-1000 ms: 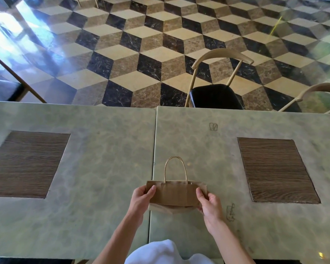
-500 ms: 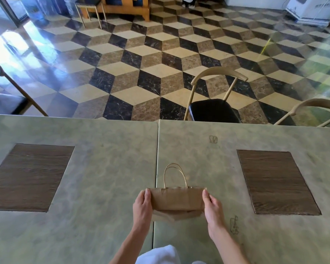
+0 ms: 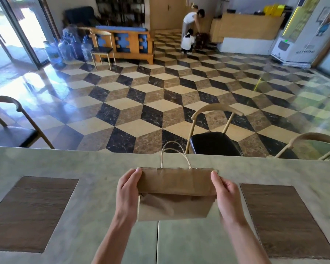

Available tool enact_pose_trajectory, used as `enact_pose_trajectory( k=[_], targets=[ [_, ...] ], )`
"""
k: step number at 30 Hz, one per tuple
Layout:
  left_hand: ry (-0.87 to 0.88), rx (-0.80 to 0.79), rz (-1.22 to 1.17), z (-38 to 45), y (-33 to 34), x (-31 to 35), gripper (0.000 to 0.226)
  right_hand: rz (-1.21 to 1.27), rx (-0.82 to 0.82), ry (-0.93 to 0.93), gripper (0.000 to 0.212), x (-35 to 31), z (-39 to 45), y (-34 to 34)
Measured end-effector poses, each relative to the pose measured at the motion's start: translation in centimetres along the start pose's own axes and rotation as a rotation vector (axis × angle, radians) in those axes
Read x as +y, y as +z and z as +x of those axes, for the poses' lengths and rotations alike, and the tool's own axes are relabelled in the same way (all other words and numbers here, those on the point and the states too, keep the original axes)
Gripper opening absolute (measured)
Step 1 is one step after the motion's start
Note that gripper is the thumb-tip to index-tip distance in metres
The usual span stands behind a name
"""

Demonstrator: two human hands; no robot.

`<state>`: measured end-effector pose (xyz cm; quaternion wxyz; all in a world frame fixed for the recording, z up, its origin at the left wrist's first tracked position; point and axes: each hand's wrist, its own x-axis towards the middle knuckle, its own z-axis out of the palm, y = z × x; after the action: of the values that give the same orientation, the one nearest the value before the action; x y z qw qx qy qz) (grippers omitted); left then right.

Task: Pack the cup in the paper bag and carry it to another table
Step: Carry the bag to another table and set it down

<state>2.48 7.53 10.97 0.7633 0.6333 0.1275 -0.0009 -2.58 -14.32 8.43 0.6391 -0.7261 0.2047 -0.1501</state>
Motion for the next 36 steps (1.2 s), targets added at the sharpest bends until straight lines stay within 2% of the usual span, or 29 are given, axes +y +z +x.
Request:
enact_pose_trajectory(
  k=[5, 9, 16, 20, 23, 28, 34, 36],
  targets=[
    [0.089, 0.023, -0.060, -0.8, 0.5, 6.8, 0.027, 0.005, 0.014, -0.059, 0.085, -6.8, 0.3, 0.3],
    [0.139, 0.039, -0.124, -1.0, -0.4, 10.2, 0.036, 0.038, 0.025, -0.096, 0.086, -11.1, -0.3, 1.1],
    [0.191, 0.050, -0.161, -2.0, -4.2, 11.9, 0.033, 0.066, 0.035, -0.103, 0.074, -13.6, -2.6, 3.8],
    [0.188, 0.078, -0.143, -2.7, -6.5, 11.5, 0.027, 0.102, -0.043, -0.111, 0.106, -13.1, -4.1, 5.5],
    [0.167, 0.112, -0.151, -3.5, -7.7, 11.2, 0.026, 0.120, -0.055, -0.103, 0.106, -12.5, -4.6, 6.2],
    [0.204, 0.189, -0.169, -6.2, -8.9, 11.1, 0.029, 0.091, -0.145, -0.115, 0.119, -12.5, -5.0, 6.4],
    [0.243, 0.334, -0.131, -10.7, -9.6, 10.8, 0.035, 0.196, -0.393, -0.099, 0.108, -12.1, -4.9, 6.7],
    [0.268, 0.405, -0.124, -12.5, -10.3, 10.5, 0.029, 0.228, -0.477, -0.091, 0.106, -12.1, -5.5, 7.2]
  ],
)
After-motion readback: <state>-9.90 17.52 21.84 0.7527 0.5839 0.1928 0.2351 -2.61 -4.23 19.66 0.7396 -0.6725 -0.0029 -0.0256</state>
